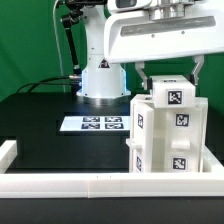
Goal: Assemble cabinet
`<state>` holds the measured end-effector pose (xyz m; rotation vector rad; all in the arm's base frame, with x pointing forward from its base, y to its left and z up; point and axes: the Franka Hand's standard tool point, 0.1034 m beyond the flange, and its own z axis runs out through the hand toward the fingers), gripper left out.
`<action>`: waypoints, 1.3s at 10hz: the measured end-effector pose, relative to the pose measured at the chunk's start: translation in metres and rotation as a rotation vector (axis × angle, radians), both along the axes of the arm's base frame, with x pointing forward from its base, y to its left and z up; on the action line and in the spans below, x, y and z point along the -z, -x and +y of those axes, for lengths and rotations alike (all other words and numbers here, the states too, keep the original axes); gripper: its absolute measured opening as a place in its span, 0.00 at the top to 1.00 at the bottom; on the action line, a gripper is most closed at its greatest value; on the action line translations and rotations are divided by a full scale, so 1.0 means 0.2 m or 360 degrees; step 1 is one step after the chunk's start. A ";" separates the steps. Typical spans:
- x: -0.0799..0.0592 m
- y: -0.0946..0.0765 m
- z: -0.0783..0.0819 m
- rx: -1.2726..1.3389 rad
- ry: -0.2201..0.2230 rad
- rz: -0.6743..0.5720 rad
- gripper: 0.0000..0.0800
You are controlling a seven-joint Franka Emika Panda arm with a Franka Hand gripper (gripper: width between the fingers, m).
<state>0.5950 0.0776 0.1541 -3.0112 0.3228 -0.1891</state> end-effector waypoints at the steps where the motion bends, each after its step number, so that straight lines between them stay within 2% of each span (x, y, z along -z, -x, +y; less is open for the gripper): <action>1: 0.00 0.00 0.00 0.0124 -0.0017 0.0010 0.30; 7: 0.00 0.00 0.00 0.1016 -0.0147 0.0064 0.30; 13: 0.00 0.00 0.01 0.1590 -0.0256 0.0120 0.30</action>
Offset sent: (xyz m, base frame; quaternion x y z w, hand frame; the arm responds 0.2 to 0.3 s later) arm -0.0096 -0.0002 0.0031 -0.0059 0.0239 0.2018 0.9791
